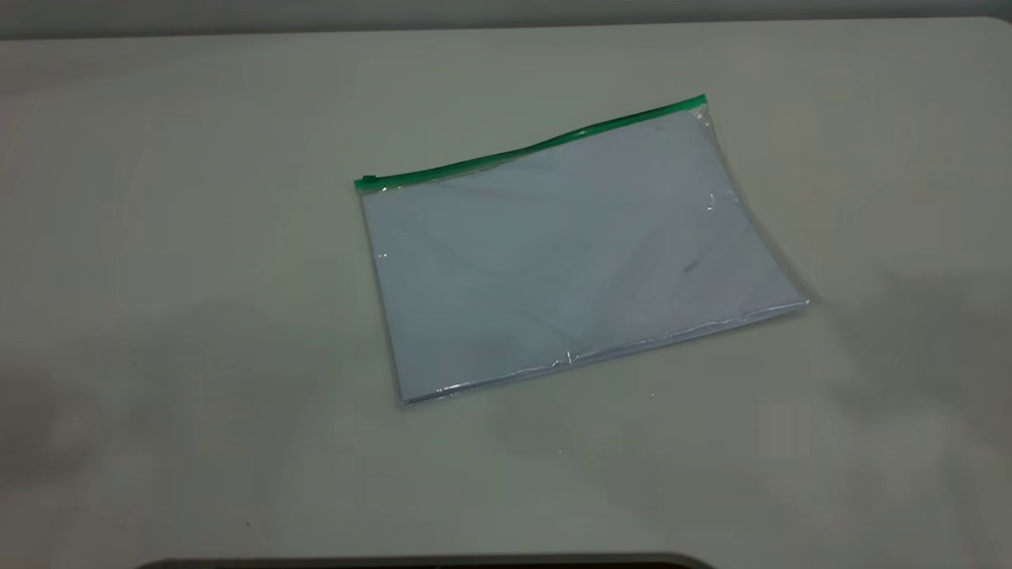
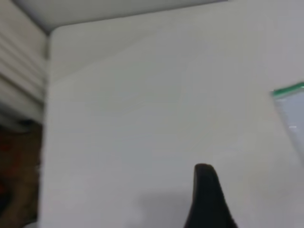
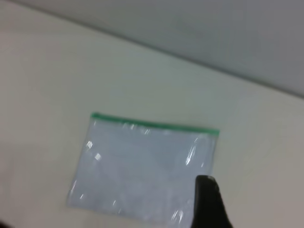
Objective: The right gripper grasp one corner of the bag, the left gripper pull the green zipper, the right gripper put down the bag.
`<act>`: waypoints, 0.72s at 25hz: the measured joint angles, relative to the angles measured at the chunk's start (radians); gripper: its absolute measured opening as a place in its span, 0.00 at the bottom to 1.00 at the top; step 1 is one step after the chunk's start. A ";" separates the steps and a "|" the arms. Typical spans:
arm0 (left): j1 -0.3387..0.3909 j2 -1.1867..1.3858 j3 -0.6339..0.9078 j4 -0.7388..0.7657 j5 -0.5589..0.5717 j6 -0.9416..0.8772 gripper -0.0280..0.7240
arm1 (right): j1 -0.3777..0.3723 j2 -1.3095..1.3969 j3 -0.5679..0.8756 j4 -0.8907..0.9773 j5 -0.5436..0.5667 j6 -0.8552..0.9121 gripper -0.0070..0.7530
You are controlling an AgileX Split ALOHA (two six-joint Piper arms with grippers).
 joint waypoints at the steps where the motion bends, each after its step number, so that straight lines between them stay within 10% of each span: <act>1: 0.000 -0.032 0.024 -0.019 0.000 0.000 0.79 | 0.000 -0.053 0.055 0.008 0.000 -0.003 0.70; 18: 0.000 -0.646 0.613 -0.062 0.000 -0.001 0.79 | 0.000 -0.750 0.765 0.043 0.000 -0.025 0.70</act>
